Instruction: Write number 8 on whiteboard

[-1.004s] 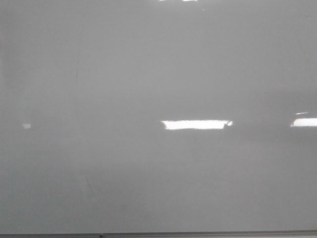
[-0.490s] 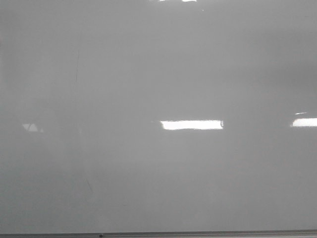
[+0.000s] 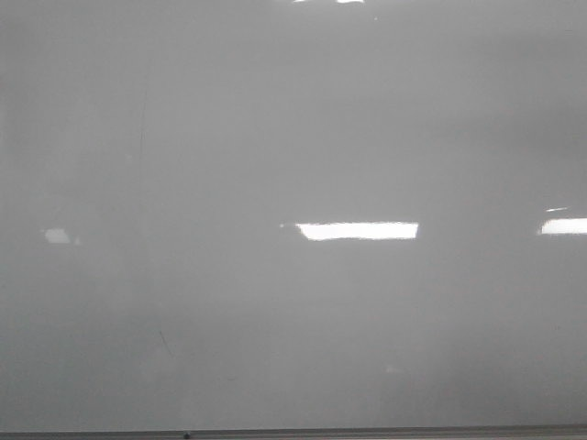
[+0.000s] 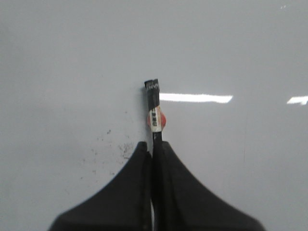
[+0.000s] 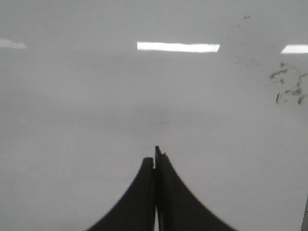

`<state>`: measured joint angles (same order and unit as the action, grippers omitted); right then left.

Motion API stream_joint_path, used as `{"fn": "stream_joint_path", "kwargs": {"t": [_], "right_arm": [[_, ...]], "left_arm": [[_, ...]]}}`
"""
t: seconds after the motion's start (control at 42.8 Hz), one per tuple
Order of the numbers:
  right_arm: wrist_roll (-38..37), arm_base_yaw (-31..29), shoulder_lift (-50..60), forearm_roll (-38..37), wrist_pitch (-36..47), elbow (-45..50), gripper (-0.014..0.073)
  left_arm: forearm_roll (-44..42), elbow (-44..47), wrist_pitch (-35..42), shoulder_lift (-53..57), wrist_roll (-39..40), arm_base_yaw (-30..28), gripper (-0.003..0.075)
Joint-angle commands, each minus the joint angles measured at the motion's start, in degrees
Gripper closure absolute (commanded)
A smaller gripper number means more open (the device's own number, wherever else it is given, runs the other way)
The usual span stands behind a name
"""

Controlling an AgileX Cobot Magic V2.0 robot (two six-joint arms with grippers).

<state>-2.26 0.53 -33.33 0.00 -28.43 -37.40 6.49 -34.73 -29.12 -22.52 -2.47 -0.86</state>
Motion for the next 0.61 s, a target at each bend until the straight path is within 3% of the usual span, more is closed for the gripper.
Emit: {"fn": "stream_joint_path", "kwargs": {"t": [0.0, 0.233, 0.303, 0.397, 0.584], "right_arm": [[0.32, -0.29, -3.18, -0.85, 3.55, -1.54, 0.0662], [2.26, -0.29, -8.60, -0.90, 1.17, -1.54, 0.0657], [2.26, -0.29, -9.88, -0.84, 1.18, -1.54, 0.0619], [2.26, -0.24, -10.80, -0.84, 1.25, -1.54, 0.0494], [2.26, -0.24, -11.13, -0.84, 1.52, -1.54, 0.0116]], "left_arm": [[-0.98, -1.84, 2.35, -2.32, 0.15, 0.46, 0.0741], [-3.60, -1.84, 1.29, -5.28, 0.15, 0.46, 0.0741], [-3.89, -1.84, 1.29, -5.81, 0.15, 0.46, 0.0741], [-3.89, -1.84, 1.40, -6.46, 0.15, 0.46, 0.0741], [-4.70, -1.84, 1.52, -7.98, 0.15, 0.46, 0.0741]]}}
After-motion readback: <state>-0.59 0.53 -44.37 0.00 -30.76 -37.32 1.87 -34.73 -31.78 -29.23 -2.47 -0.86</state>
